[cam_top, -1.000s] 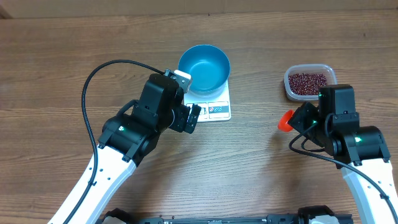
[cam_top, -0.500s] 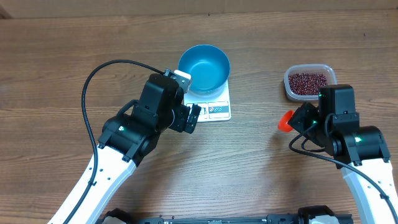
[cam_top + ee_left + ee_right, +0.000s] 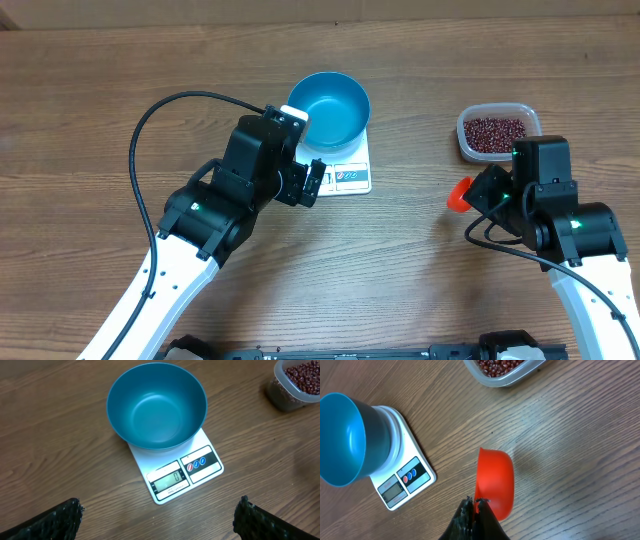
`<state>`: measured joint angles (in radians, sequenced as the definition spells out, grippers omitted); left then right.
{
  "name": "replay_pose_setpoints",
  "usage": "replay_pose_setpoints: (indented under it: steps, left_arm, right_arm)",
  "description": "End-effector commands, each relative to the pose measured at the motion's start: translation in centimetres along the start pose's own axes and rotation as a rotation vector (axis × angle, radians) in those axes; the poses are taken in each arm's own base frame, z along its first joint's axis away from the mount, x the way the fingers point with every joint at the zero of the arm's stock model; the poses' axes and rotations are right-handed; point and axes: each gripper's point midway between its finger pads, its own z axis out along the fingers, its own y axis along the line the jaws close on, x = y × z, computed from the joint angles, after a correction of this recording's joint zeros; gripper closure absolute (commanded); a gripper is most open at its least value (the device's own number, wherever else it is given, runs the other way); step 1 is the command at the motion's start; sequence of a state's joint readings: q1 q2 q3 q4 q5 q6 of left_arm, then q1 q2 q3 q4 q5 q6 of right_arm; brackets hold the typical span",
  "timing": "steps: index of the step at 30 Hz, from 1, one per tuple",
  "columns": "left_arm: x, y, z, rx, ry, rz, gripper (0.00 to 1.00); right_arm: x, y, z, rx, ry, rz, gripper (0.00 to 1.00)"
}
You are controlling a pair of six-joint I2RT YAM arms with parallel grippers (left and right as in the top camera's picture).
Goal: Scoop item into bowl and weigh 150g on scale
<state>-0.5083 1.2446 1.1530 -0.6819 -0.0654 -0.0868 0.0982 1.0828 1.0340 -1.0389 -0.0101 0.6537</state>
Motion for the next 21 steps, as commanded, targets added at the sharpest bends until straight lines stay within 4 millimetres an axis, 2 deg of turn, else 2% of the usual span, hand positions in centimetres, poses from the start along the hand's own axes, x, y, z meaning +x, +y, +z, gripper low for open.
replay_pose_setpoints:
  steps: [1, 14, 21]
  left_arm:
    - [-1.21, 0.36, -0.61, -0.016, -0.032, -0.001, 0.01]
    - [-1.2, 0.37, -0.6, -0.016, -0.032, -0.001, 0.01]
    - [-1.2, 0.37, -0.6, -0.016, -0.032, -0.001, 0.01]
  right_arm:
    - [-1.25, 0.6, -1.0, -0.017, -0.049, -0.006, 0.96]
    - [-1.26, 0.56, -1.0, -0.015, -0.05, -0.006, 0.96]
    - [-1.78, 0.0, -0.99, 0.021, -0.078, -0.073, 0.96]
